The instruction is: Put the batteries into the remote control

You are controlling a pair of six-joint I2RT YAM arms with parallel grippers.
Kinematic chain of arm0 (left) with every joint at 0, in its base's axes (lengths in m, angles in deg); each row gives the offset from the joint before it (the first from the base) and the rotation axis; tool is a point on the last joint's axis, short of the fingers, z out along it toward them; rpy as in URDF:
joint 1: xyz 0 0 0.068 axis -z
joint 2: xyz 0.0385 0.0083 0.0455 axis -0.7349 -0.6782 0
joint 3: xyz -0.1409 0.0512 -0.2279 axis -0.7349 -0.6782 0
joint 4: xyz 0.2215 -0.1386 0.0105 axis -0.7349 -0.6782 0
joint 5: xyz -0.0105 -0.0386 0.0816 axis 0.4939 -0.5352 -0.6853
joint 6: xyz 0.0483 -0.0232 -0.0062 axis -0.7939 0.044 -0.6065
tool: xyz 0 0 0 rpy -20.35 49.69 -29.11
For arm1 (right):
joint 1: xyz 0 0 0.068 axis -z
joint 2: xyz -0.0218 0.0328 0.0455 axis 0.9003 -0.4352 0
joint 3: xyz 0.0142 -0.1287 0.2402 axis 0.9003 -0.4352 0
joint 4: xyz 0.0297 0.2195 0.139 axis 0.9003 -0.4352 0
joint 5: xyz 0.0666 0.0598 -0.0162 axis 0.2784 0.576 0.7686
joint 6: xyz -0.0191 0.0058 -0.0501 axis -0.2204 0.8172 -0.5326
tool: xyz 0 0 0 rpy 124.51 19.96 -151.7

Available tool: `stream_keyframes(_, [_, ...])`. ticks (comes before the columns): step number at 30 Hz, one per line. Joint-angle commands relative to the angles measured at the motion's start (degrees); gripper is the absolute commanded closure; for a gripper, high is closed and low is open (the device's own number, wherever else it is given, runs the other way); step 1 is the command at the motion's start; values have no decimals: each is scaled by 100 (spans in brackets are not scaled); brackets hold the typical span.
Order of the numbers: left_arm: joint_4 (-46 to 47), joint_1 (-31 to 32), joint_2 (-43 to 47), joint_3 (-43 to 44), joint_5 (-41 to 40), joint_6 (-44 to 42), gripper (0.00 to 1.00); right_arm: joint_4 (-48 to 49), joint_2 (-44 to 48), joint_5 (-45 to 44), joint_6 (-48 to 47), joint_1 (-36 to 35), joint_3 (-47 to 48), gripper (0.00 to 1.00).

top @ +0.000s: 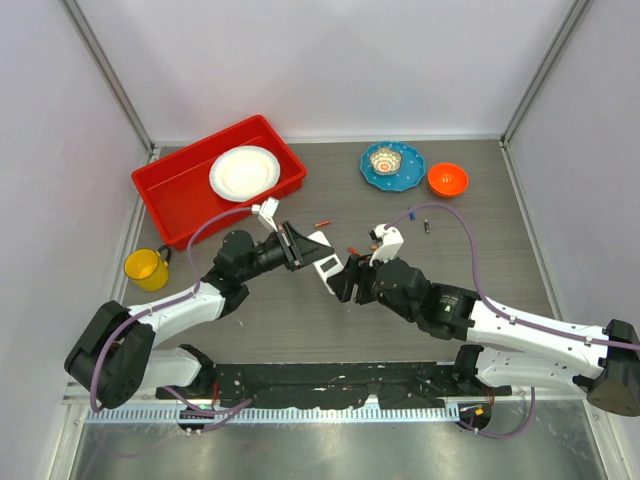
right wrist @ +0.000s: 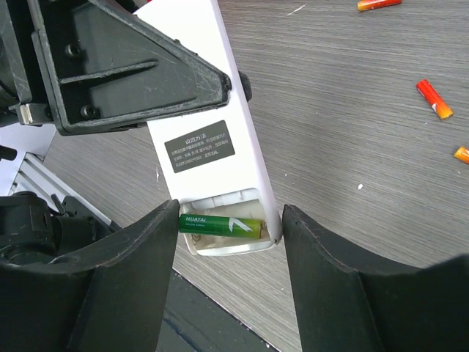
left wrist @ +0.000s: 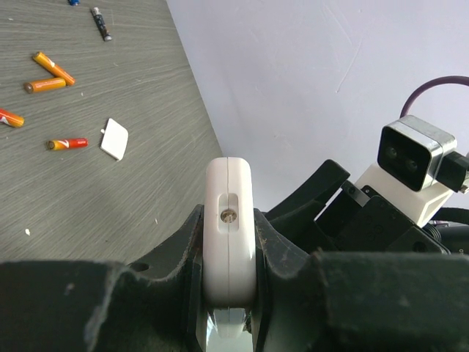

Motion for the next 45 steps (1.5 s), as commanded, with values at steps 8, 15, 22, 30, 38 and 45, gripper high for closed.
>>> stream_keyframes(8, [441,-88,229,88,170,154,100,-8,51,82,-182,51,-52,43])
stream_keyframes(15, [547,-124,194,97,240,268,100,-87,95,152,-270,69,-70,43])
stream_keyframes(22, [731,-194,97,97,337,444,100,-140,86,302,-419,69,-61,44])
stream_keyframes(30, [863,-203,53,88,372,532,100,-193,121,363,-472,69,-87,44])
stream_keyframes(38, [960,-255,53,62,416,602,100,-246,139,399,-543,69,-105,44])
stream_keyframes(45, [1048,-291,53,62,468,672,100,-368,121,372,-639,77,-105,44])
